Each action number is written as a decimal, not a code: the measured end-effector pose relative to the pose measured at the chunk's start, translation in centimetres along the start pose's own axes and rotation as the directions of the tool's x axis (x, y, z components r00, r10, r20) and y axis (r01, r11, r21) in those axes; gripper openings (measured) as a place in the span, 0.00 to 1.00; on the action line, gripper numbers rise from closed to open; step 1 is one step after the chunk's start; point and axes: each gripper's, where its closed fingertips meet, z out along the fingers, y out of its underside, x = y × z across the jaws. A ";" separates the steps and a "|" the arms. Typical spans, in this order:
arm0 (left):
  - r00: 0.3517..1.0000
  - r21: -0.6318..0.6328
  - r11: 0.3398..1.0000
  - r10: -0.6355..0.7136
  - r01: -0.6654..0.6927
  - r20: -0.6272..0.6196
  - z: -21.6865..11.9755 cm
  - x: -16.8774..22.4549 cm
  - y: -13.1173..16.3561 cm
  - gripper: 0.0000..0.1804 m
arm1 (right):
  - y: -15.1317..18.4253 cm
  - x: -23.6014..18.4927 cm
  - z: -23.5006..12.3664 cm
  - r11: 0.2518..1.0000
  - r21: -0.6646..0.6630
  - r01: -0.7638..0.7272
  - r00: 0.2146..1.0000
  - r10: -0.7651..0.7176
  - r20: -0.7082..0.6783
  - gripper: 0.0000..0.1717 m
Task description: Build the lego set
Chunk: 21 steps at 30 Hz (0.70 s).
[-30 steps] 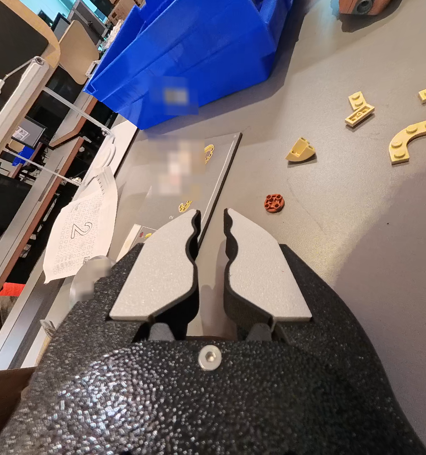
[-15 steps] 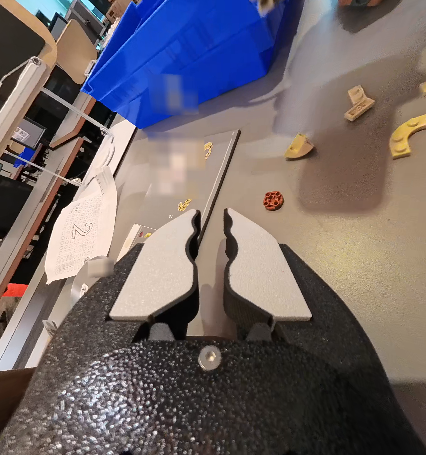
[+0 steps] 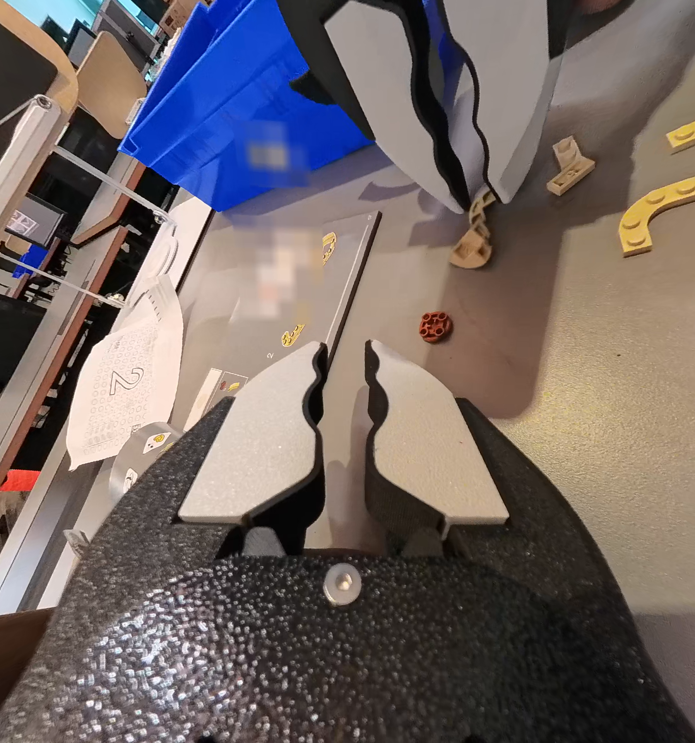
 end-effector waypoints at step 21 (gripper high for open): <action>1.000 -0.011 1.000 0.014 -0.014 -0.010 0.1 0.3 0.1 0.09 | -0.5 0.5 0.2 0.999 0.034 -0.010 1.000 0.011 -0.010 0.09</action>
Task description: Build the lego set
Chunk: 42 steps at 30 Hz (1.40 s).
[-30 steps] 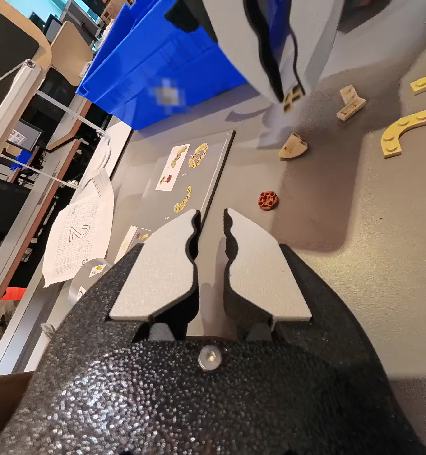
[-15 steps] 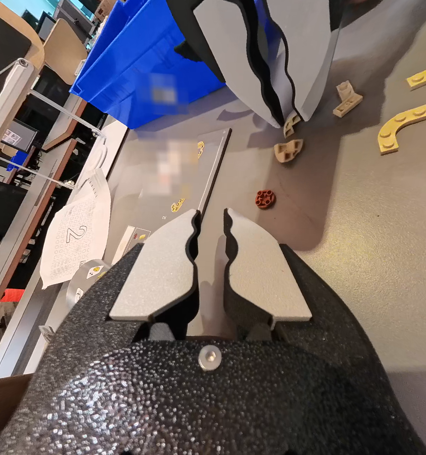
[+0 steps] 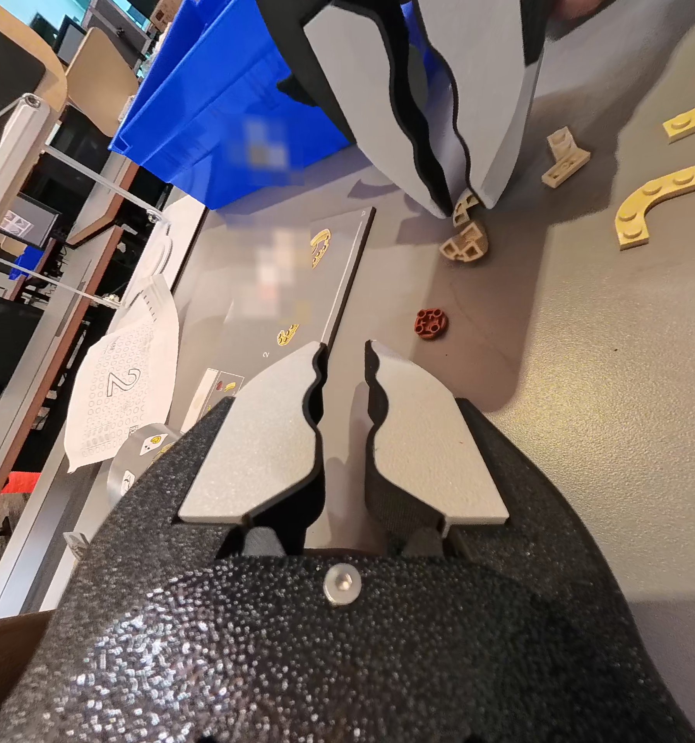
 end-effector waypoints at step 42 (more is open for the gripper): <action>1.000 0.000 1.000 -0.005 0.005 -0.001 0.0 0.0 0.0 0.09 | 1.4 -1.8 -2.4 0.997 -0.018 0.081 0.996 -0.081 0.038 0.23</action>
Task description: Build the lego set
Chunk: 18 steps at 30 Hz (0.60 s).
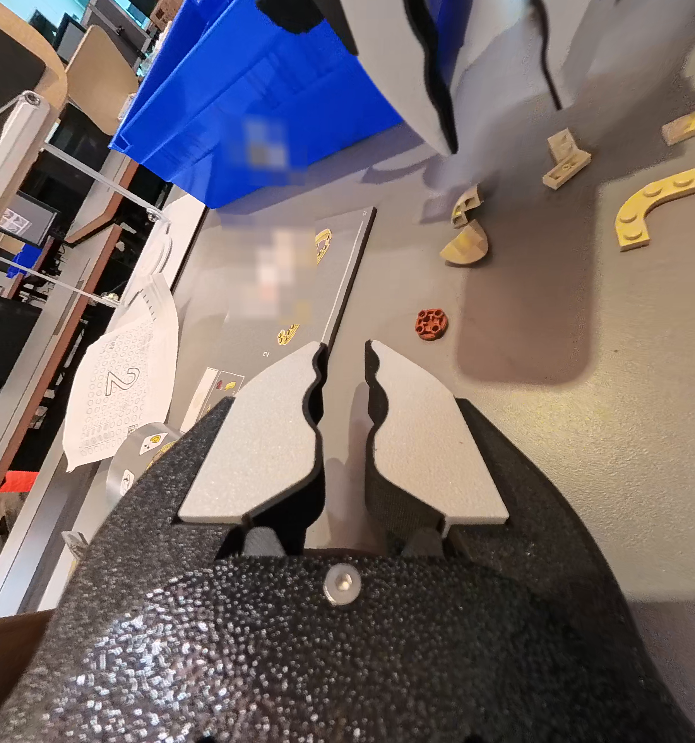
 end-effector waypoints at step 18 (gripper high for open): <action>1.000 -0.004 1.000 0.003 -0.003 -0.002 0.0 0.0 0.1 0.10 | -2.1 -3.1 0.4 0.992 0.058 0.116 0.987 -0.122 0.100 0.25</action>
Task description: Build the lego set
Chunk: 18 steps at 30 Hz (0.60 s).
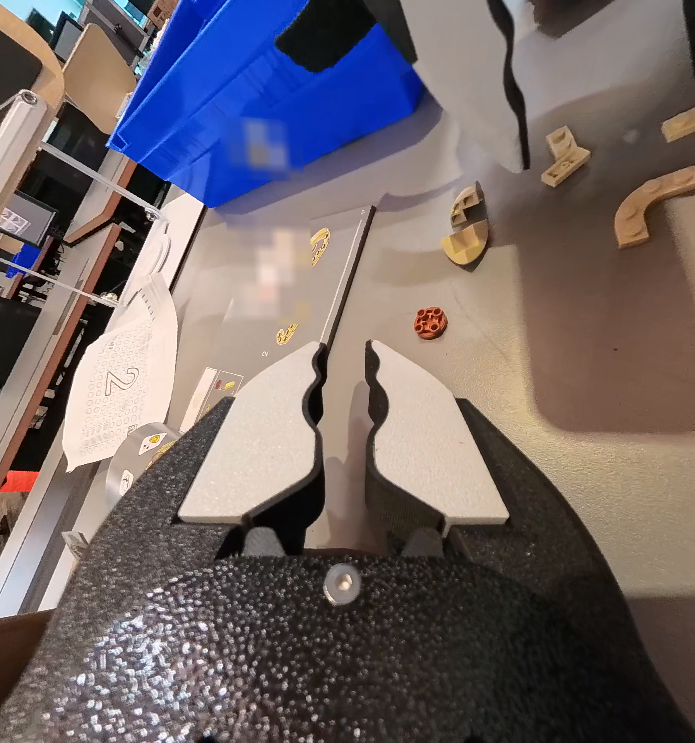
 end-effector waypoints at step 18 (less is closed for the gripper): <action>1.000 0.003 1.000 0.000 0.000 0.005 -0.1 -0.1 -0.1 0.10 | -1.0 1.3 -1.1 0.995 0.103 -0.018 0.995 0.027 -0.091 0.26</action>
